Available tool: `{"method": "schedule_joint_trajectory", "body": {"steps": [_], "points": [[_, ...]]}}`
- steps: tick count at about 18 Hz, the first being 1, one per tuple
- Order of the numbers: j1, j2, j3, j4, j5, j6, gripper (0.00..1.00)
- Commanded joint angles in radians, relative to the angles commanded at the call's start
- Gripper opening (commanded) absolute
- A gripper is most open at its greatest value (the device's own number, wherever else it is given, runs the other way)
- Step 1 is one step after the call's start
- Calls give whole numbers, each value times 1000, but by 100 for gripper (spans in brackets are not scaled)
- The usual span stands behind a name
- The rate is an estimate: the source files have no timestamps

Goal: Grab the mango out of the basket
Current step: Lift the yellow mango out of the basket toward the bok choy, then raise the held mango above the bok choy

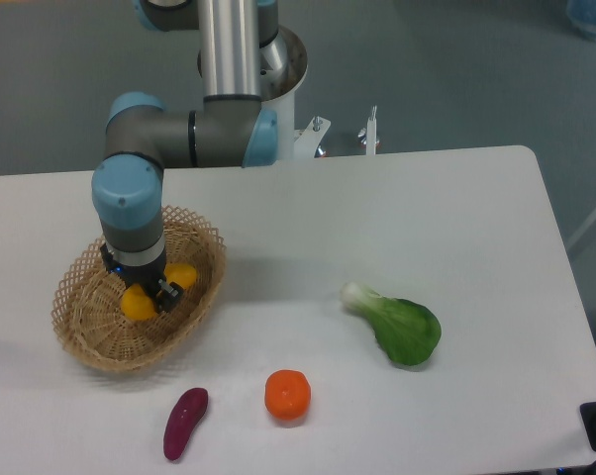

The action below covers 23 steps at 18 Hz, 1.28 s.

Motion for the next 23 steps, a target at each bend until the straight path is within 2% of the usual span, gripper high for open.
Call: {"method": "schedule_joint_trajectory", "body": {"steps": [8,11,15,23], "points": [[129,19,77,-3,8,9,13],[198,17,83,-3,12,20,13],[281,19,90,-17,12,122,13],[436,19,103,-113,80,386,13]]}}
